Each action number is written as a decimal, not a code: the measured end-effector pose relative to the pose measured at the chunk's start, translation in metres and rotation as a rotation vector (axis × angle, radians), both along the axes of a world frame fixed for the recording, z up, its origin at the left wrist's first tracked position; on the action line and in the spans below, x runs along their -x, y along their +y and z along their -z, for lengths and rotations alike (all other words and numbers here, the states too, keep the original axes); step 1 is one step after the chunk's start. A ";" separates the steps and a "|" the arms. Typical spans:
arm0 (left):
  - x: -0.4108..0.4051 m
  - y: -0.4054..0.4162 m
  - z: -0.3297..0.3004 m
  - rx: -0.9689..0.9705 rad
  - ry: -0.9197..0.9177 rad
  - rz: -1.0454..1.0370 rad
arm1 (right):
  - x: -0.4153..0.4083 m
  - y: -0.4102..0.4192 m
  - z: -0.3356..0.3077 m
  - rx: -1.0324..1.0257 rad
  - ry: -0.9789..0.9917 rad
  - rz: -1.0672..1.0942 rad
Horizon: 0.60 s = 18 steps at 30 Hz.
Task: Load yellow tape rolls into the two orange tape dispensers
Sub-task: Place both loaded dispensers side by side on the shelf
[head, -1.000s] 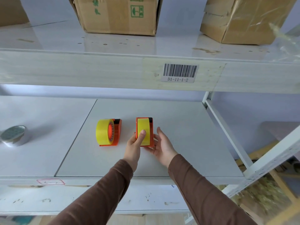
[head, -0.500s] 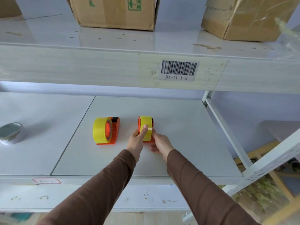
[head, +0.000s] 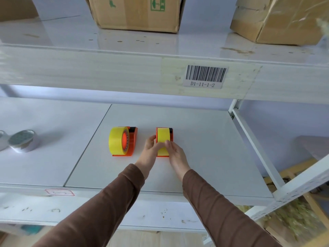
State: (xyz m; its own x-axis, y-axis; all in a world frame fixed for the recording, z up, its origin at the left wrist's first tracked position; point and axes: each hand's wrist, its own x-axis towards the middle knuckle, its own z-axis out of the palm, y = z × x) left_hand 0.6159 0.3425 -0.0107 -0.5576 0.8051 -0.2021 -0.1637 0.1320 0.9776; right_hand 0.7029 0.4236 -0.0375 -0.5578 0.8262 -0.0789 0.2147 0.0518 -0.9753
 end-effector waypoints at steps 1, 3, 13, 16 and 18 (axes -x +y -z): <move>0.005 -0.006 -0.001 -0.026 0.057 -0.027 | 0.001 0.000 0.000 0.003 -0.001 0.006; 0.018 -0.021 -0.008 -0.147 0.195 -0.131 | 0.002 -0.001 -0.004 0.048 0.008 0.005; 0.117 -0.074 0.001 0.075 -0.002 -0.253 | 0.007 -0.002 -0.008 0.112 -0.003 -0.072; 0.115 -0.074 0.014 0.038 -0.024 -0.190 | 0.004 0.004 -0.013 0.133 -0.015 -0.097; 0.112 -0.073 0.012 0.021 -0.026 -0.174 | 0.004 0.007 -0.018 0.154 -0.029 -0.113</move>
